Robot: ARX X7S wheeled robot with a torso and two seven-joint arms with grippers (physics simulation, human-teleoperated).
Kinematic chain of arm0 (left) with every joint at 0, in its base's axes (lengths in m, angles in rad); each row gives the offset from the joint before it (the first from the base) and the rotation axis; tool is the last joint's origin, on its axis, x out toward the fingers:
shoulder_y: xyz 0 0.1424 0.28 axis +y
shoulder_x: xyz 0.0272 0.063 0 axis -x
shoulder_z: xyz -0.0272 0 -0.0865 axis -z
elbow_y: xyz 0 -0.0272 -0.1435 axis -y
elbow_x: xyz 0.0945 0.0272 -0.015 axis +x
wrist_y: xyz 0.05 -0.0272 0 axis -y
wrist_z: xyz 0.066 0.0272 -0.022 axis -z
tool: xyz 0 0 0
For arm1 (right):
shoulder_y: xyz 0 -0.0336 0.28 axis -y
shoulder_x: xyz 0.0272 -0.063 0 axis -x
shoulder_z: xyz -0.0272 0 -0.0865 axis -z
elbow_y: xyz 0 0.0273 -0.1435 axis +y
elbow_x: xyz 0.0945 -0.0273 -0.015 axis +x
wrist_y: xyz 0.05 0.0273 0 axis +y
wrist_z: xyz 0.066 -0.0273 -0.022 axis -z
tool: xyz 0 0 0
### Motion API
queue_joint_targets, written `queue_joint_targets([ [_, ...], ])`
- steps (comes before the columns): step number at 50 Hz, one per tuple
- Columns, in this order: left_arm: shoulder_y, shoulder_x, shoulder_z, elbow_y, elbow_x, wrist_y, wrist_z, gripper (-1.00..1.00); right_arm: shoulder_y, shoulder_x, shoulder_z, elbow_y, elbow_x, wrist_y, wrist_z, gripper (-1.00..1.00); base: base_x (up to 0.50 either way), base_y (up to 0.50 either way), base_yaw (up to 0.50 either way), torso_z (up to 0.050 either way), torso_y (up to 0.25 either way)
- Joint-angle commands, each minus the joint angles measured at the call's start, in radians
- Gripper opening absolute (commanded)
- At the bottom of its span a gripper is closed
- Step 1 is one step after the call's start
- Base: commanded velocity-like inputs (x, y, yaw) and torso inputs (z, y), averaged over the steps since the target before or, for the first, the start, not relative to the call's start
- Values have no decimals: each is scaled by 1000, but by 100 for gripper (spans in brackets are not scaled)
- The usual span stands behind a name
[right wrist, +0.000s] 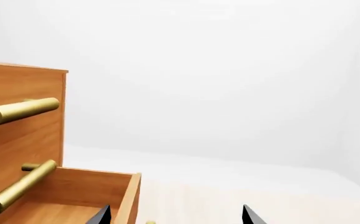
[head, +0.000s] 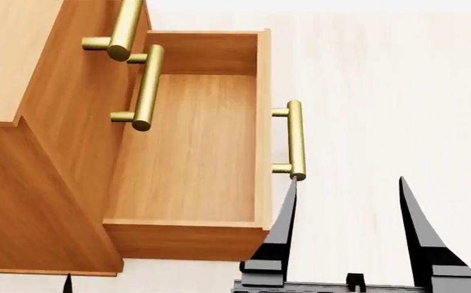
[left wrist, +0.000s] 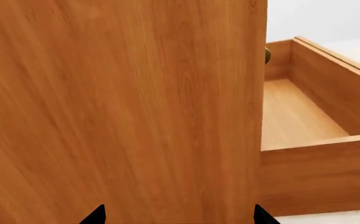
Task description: Put the bowl in the bottom drawer of the cabinet and close it.
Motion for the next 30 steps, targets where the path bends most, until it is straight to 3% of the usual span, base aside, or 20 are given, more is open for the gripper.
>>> queue_joint_targets([
  [1,9,24,-52,4,-40,32,36,100,184,-55,49,33,54,168,-47,100,0,0,0,0,0],
  [4,10,26,-58,0,-47,35,33,100,274,-41,1,75,65,294,-82,100,0,0,0,0,0],
  [12,10,22,-58,-1,-55,37,29,100,436,-50,-45,237,70,326,-125,100,0,0,0,0,0],
  [30,10,12,-54,2,-64,41,19,100,698,-157,49,557,206,436,-175,100,0,0,0,0,0],
])
